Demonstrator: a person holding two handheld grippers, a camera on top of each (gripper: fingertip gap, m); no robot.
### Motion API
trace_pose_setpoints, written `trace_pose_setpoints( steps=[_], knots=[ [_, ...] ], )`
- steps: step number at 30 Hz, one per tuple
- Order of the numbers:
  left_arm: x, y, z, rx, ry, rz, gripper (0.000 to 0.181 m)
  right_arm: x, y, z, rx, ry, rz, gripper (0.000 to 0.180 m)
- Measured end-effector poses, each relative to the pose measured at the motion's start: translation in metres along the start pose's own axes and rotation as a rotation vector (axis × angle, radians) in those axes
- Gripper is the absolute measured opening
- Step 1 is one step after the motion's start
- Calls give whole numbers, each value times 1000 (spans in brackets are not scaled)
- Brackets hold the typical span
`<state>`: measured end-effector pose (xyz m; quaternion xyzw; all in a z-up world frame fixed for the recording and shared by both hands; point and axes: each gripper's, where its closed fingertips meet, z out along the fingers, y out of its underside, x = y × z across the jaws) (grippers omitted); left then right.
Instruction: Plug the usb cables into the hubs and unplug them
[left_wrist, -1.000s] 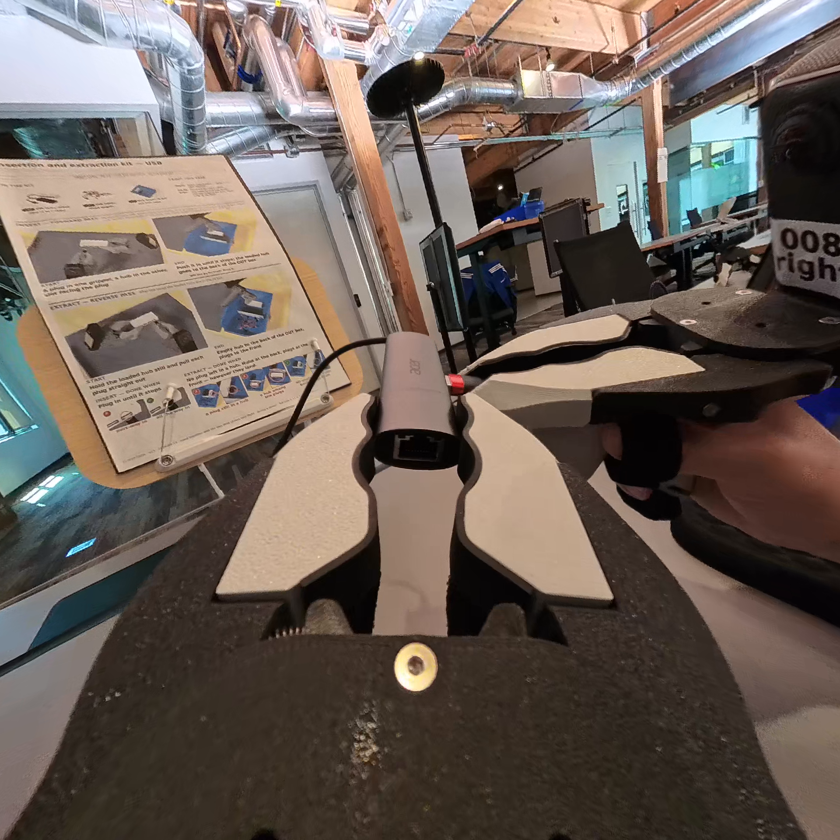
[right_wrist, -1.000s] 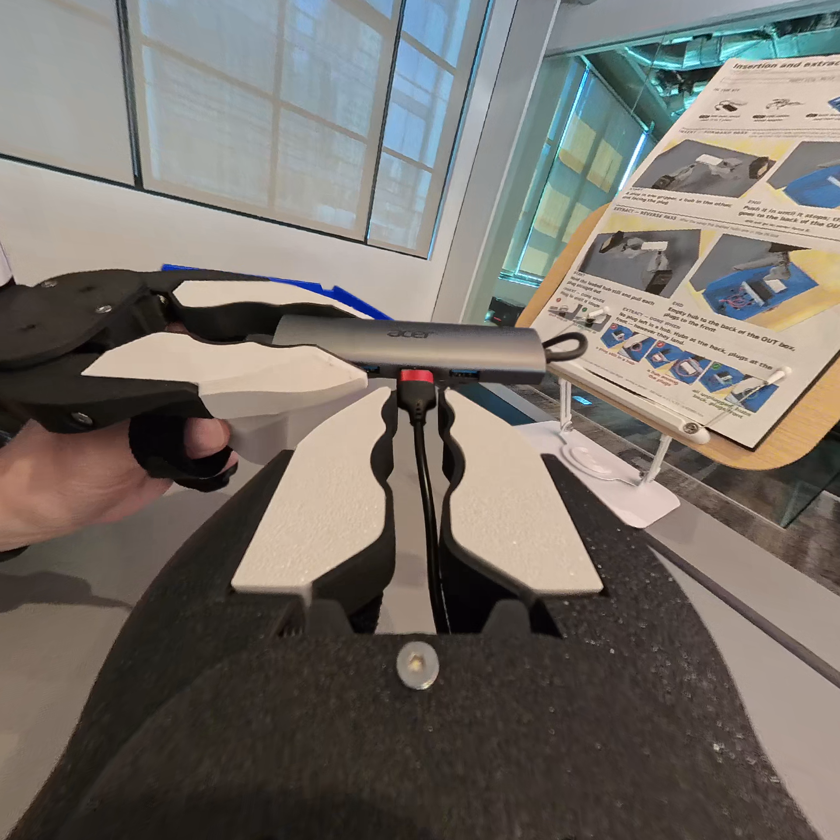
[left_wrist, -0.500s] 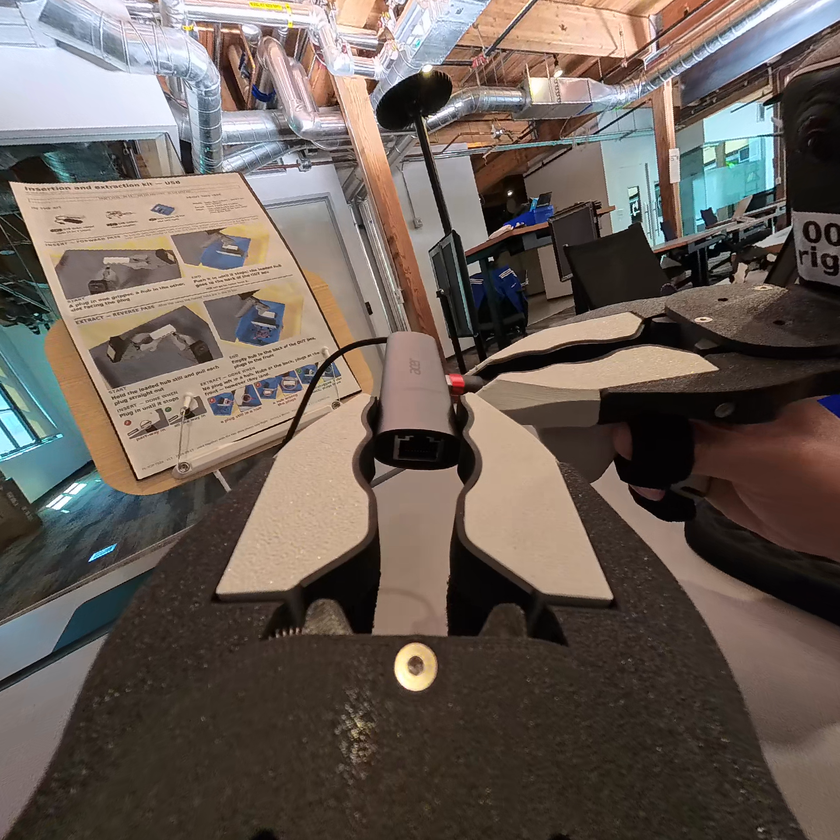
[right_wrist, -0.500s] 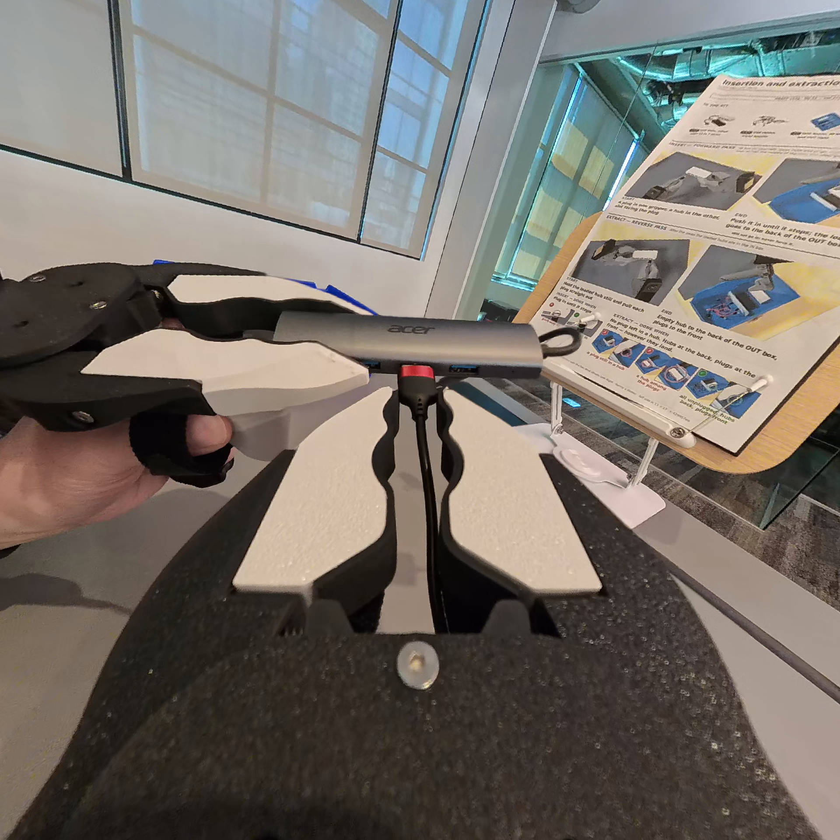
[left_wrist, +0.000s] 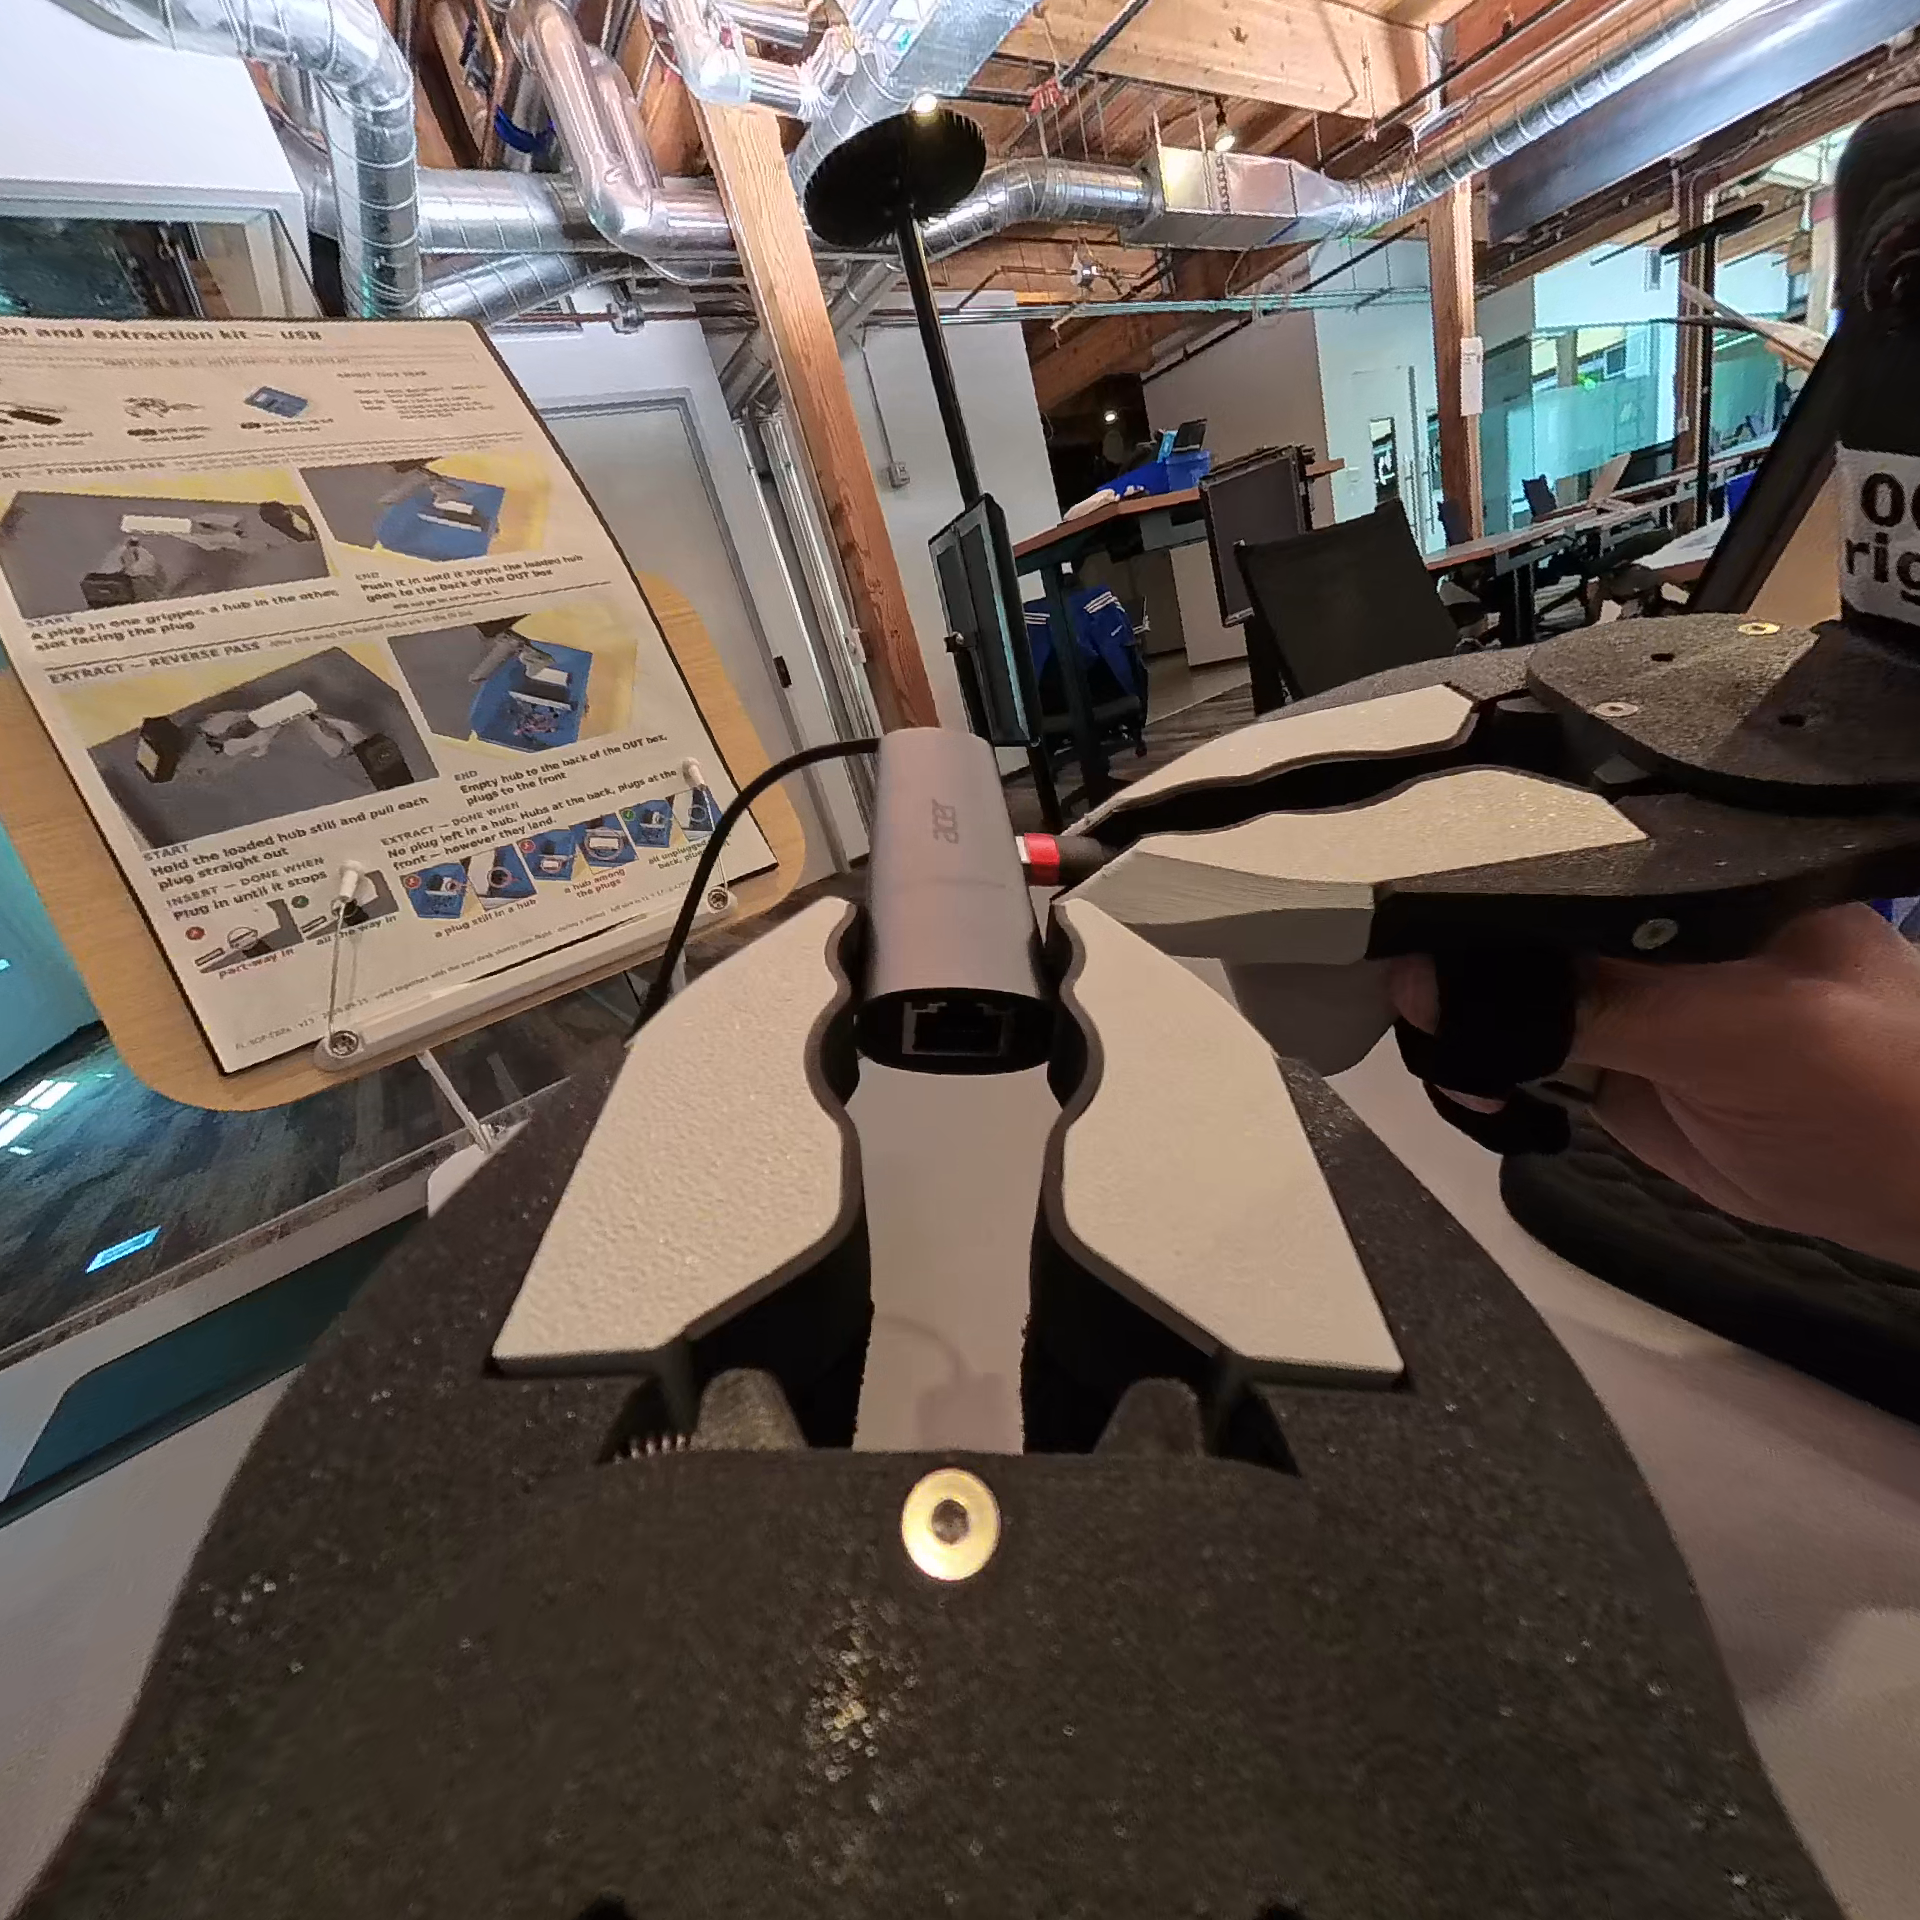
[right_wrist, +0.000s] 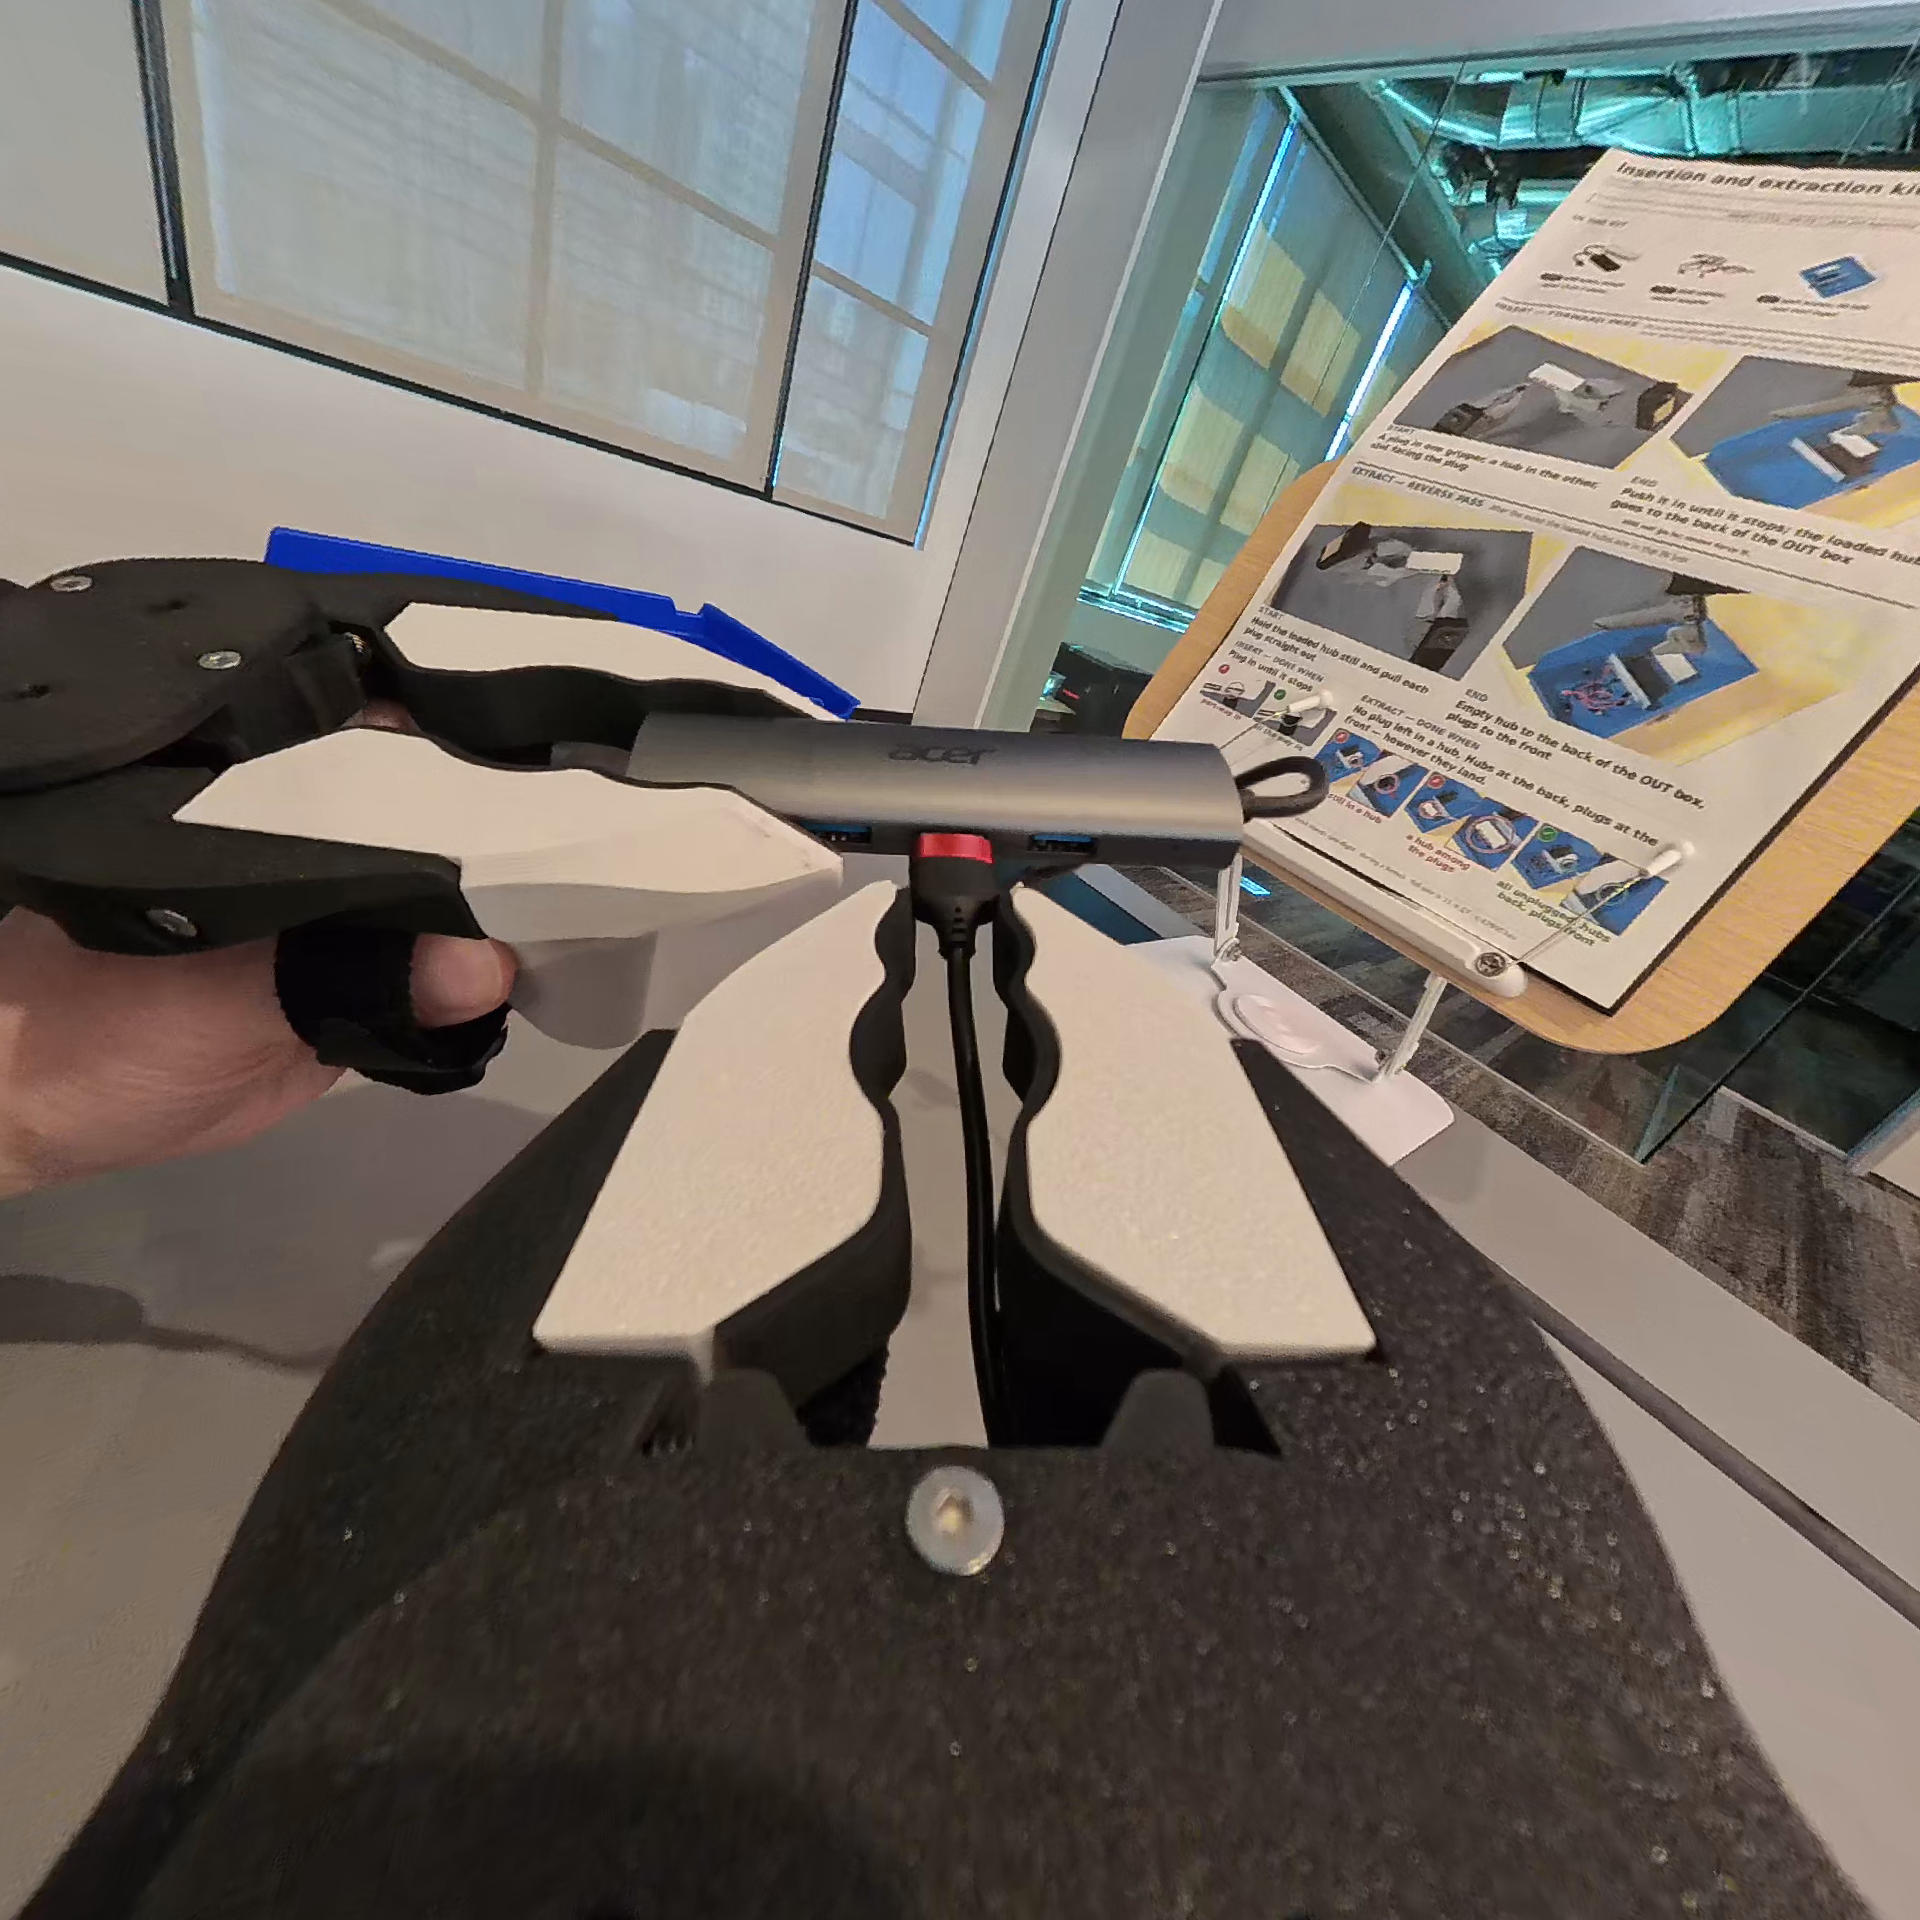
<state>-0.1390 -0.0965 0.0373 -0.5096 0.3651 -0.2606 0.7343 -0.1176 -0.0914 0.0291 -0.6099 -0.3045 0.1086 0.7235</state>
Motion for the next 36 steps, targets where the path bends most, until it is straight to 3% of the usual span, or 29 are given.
trace_pose_setpoints(
  steps=[26, 32, 36],
  knots=[
    [-6, -1, 0, 9, -41, 43, 33, 0, -3, 2, 43, -31, 68, 15],
    [-17, -6, -5, 29, -56, 24, 33, 14, -20, -10, 129, -99, 280, 22],
    [-19, -11, -9, 44, -43, 41, 32, 32, -26, -19, 56, -259, 594, 21]
  ],
)
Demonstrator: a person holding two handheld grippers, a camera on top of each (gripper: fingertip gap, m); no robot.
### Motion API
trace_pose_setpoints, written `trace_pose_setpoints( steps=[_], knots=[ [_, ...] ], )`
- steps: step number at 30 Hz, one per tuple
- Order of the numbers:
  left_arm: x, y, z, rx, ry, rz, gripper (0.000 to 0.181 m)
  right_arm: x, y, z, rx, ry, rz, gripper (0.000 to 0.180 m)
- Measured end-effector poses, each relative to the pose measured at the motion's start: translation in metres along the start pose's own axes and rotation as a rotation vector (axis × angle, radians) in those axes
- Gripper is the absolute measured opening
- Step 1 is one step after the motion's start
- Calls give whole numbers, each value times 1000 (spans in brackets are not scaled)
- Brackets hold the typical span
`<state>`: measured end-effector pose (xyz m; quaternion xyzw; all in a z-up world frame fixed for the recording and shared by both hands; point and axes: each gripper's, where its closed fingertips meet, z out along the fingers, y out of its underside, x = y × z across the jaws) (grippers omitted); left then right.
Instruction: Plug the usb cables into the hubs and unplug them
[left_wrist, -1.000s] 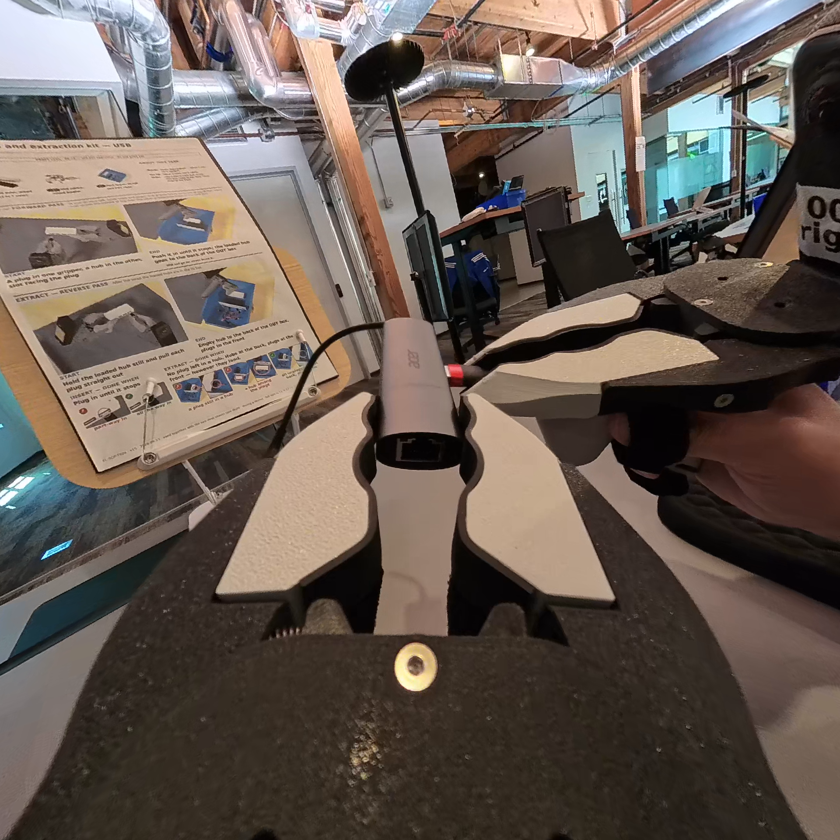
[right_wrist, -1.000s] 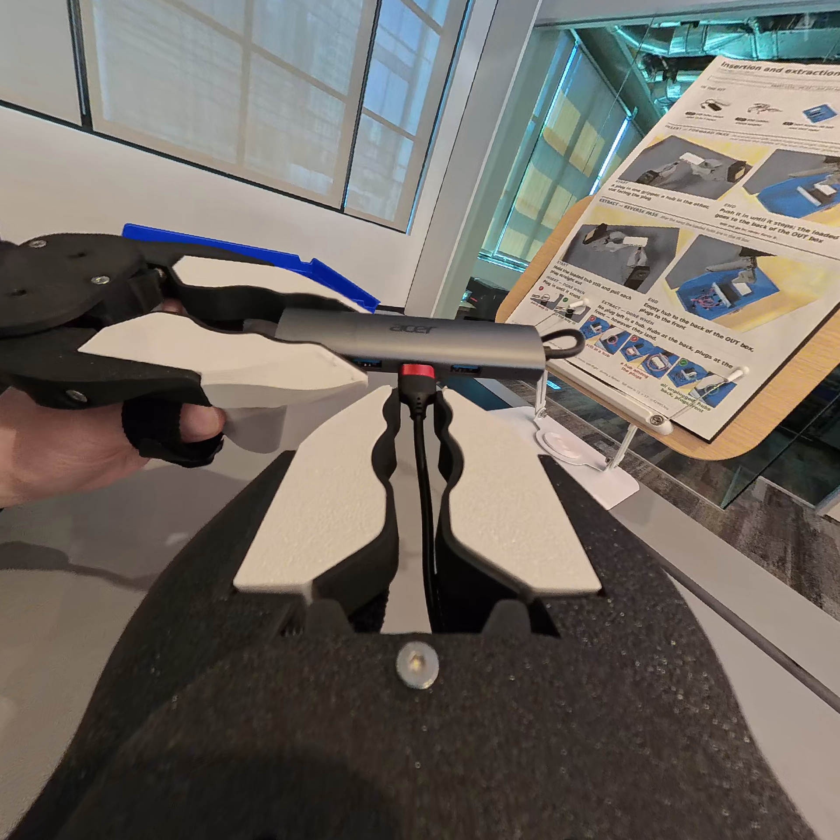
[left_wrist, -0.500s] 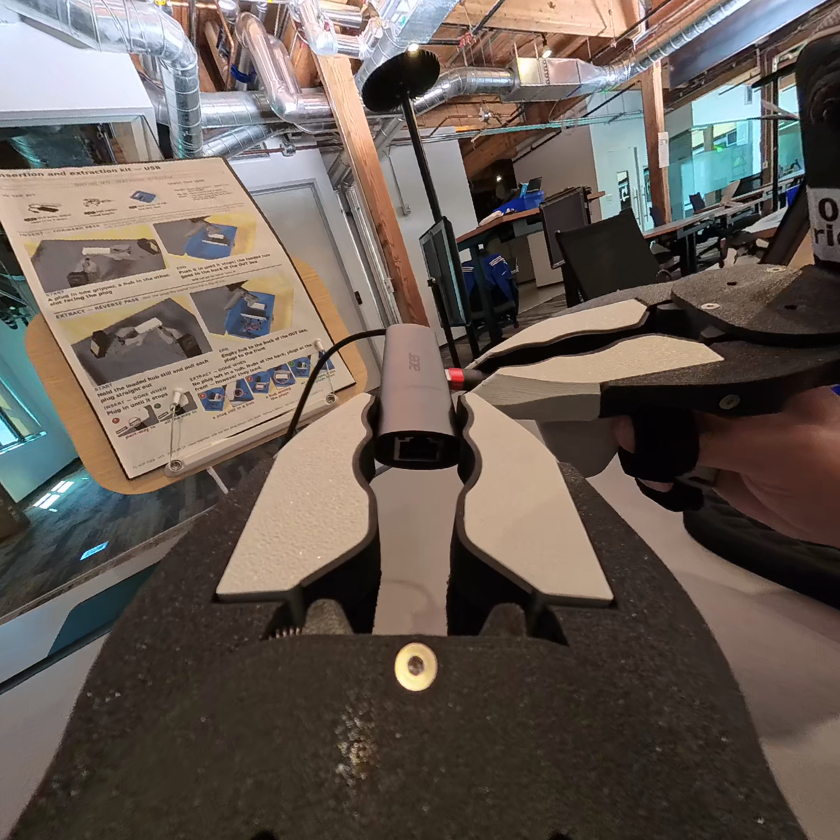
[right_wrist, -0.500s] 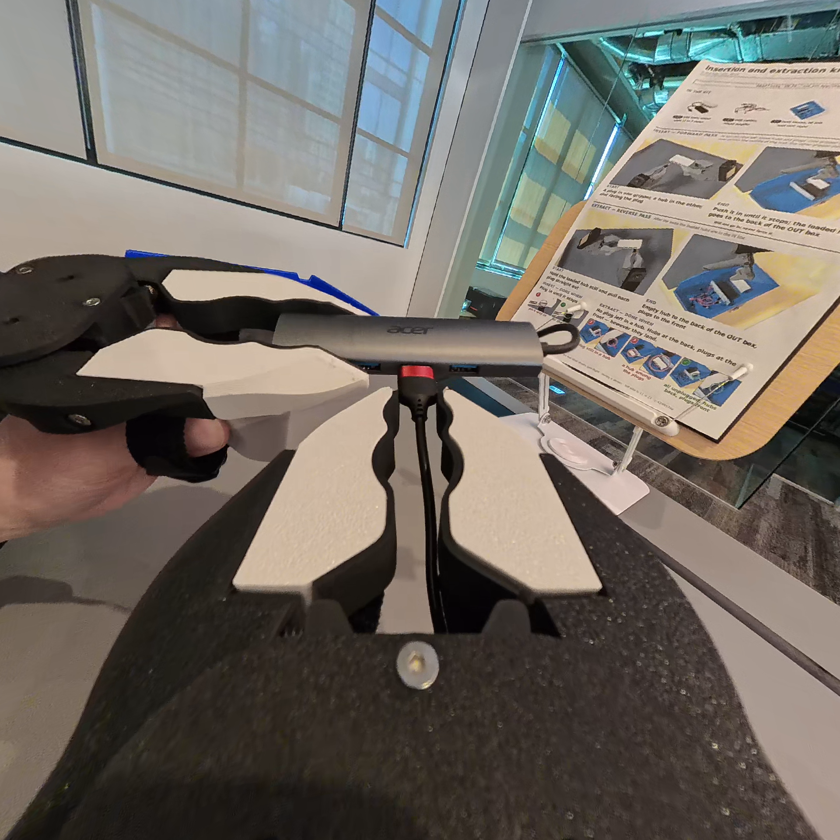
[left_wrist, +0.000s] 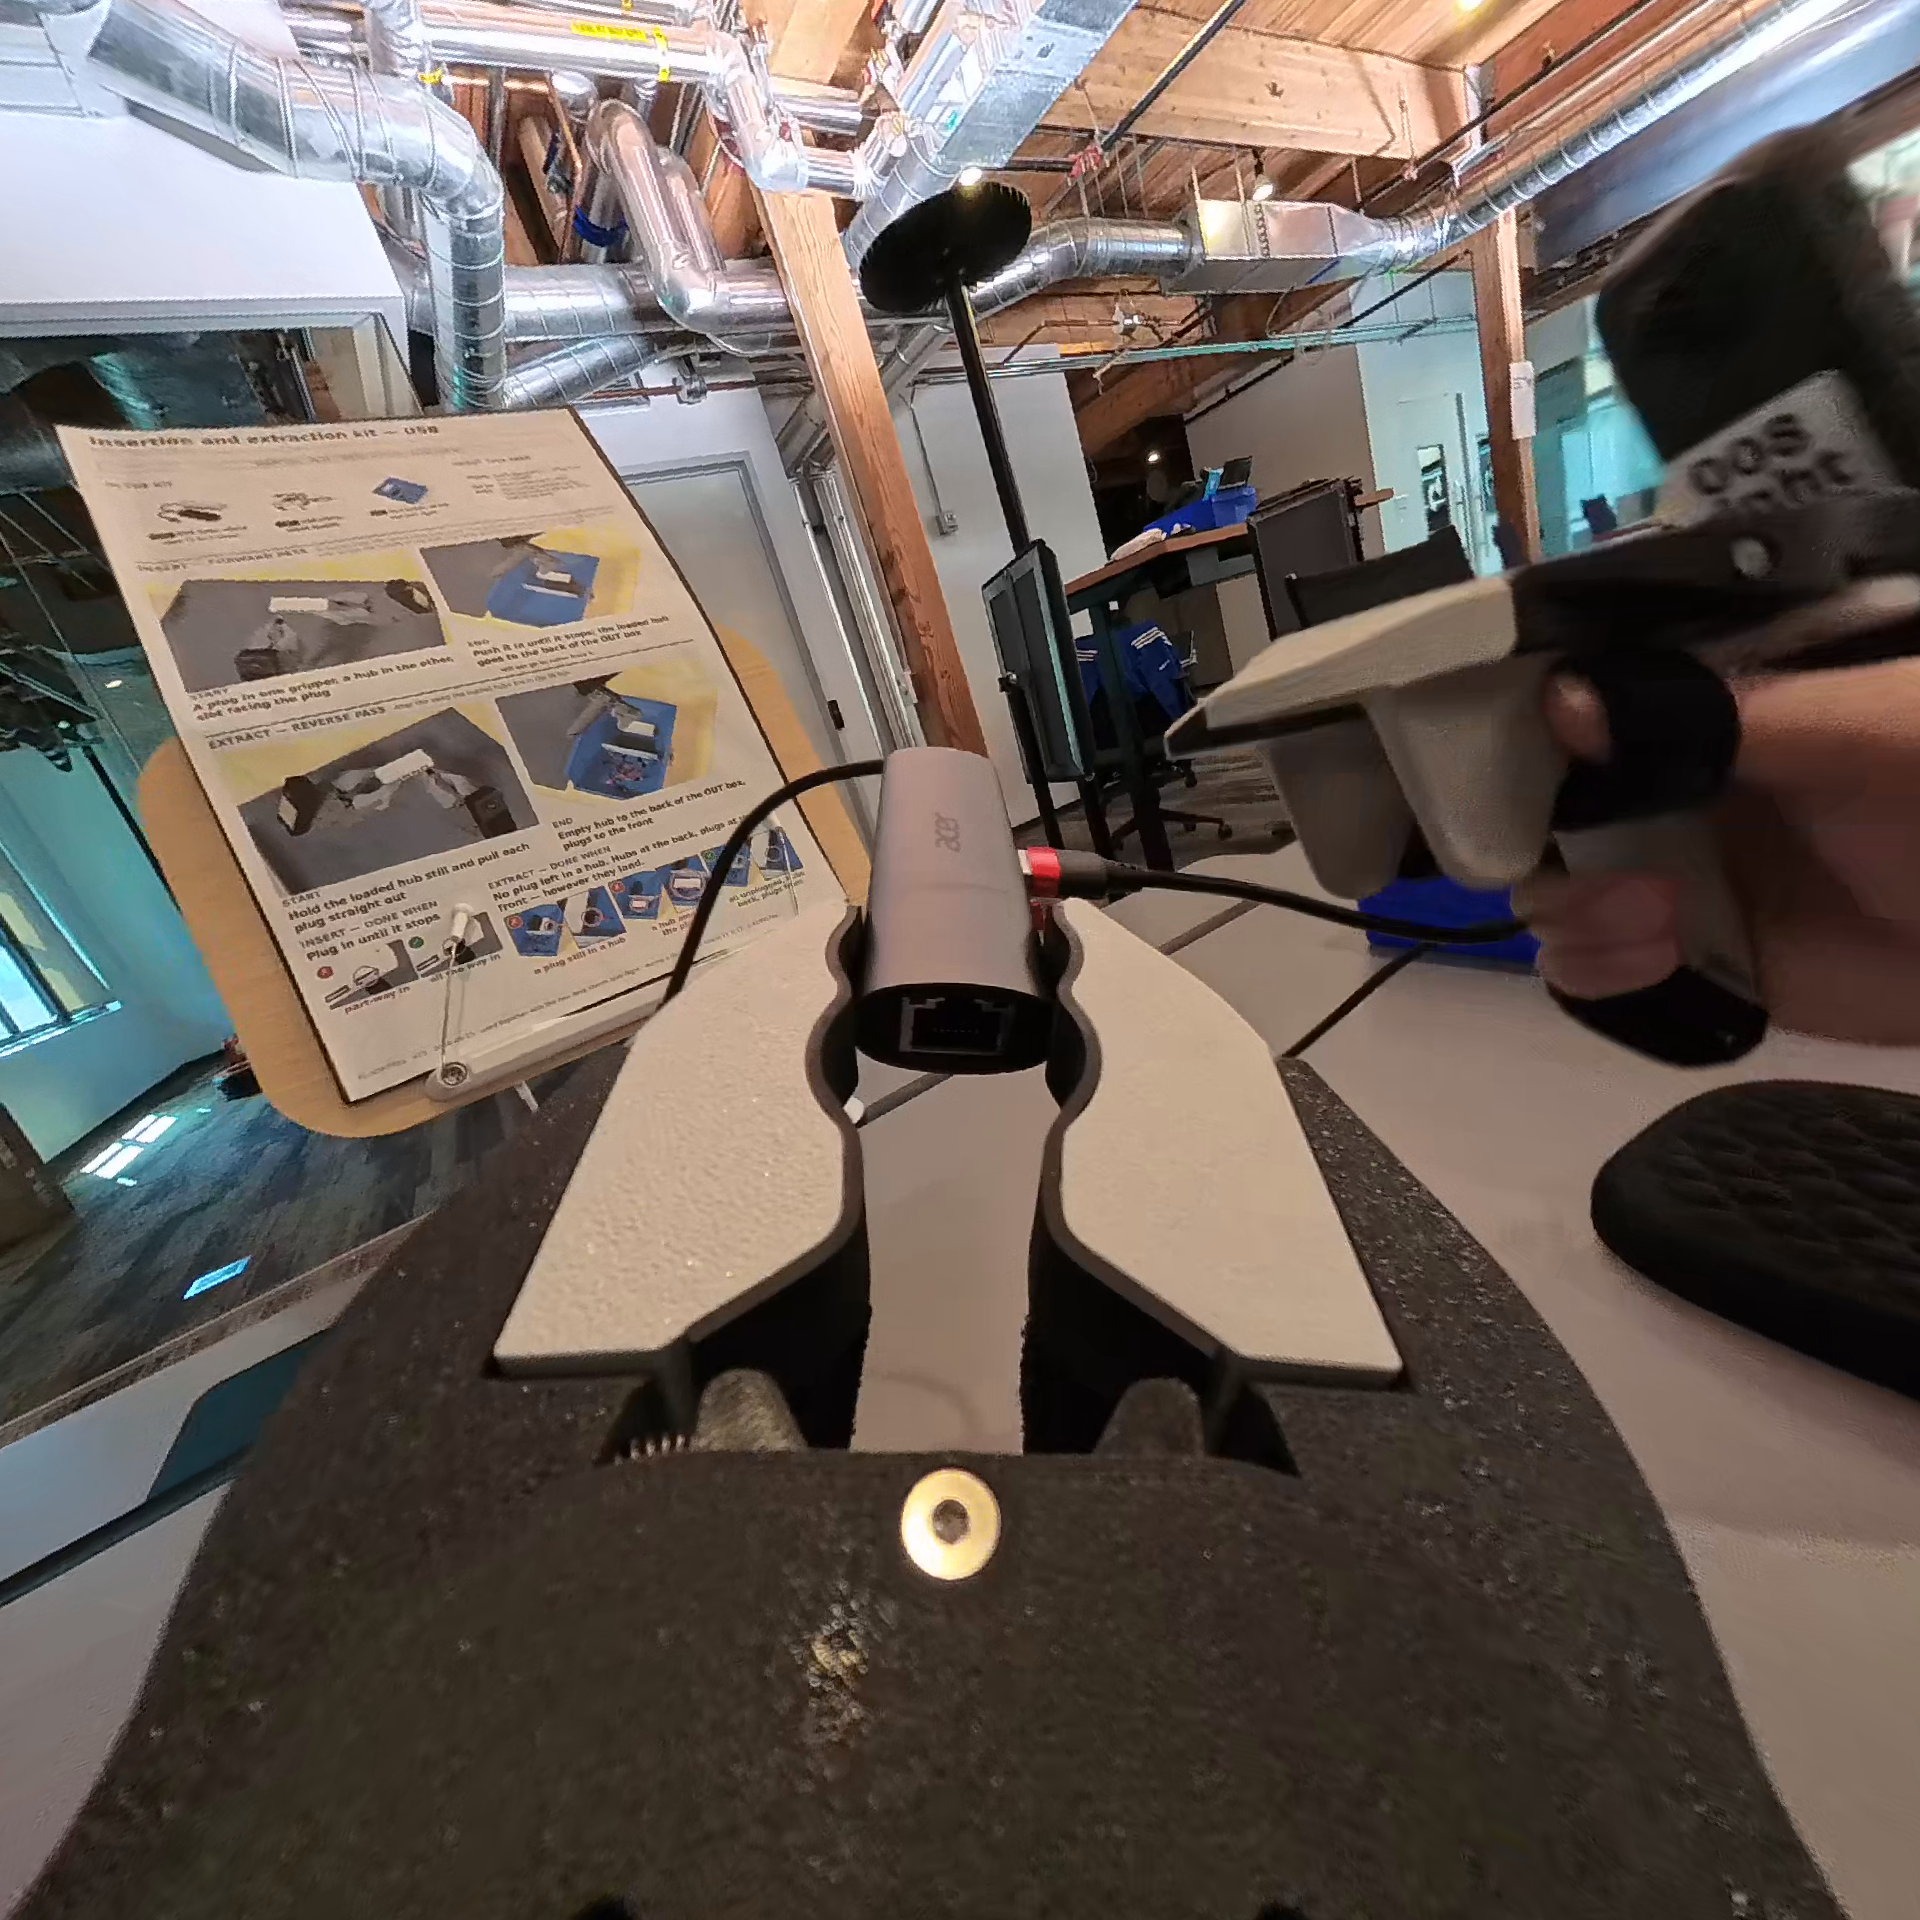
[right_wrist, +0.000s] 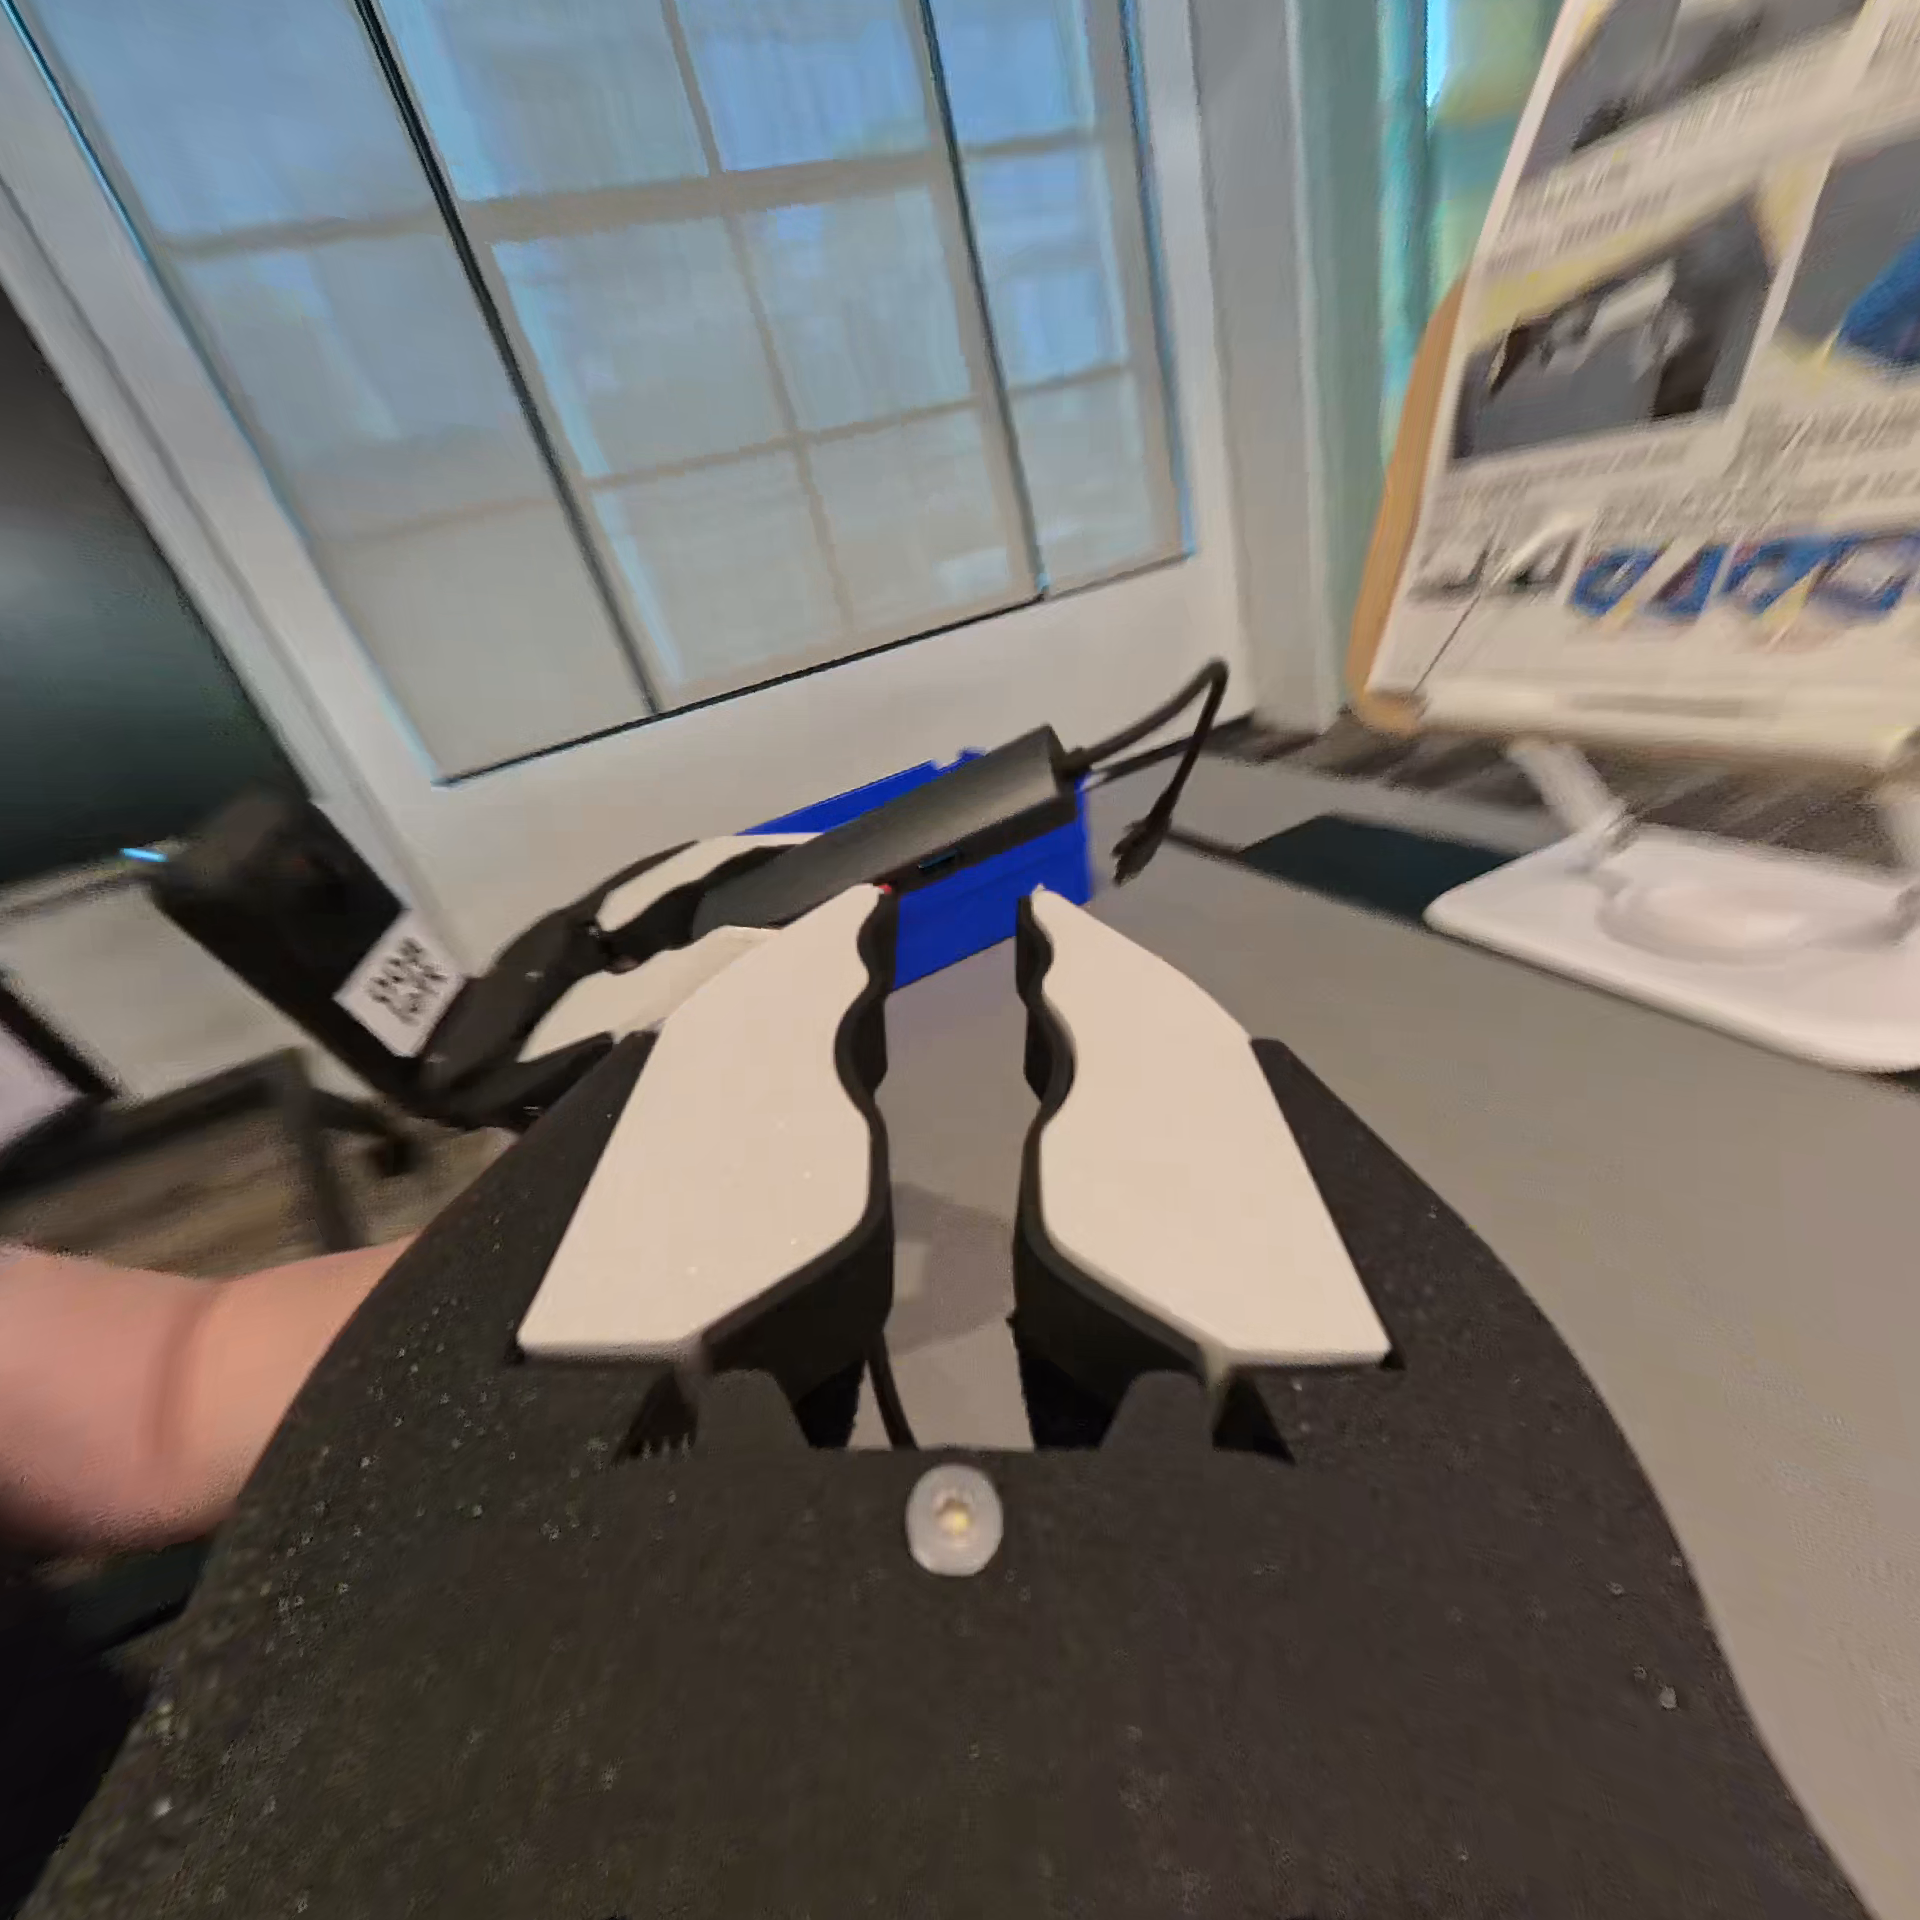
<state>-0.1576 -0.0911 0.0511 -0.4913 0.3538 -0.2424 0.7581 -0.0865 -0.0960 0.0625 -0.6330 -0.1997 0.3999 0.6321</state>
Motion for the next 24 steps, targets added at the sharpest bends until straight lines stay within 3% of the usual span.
trace_pose_setpoints(
  steps=[6, 13, 16, 20, 24],
  knots=[
    [9, -10, -1, 37, 54, -5, 32, 18, -5, 5, -132, -200, 397, 36],
    [20, -11, 2, 42, 99, 4, 32, -3, 2, 32, -211, -338, 546, 53],
    [25, -11, 2, 42, 111, 17, 33, -10, 6, 40, -248, -353, 580, 49],
    [25, -12, 1, 46, 116, 7, 33, -16, 9, 41, -278, -381, 575, 23],
    [26, -10, 1, 40, 126, 0, 33, -17, 11, 40, -289, -404, 639, 21]
  ],
)
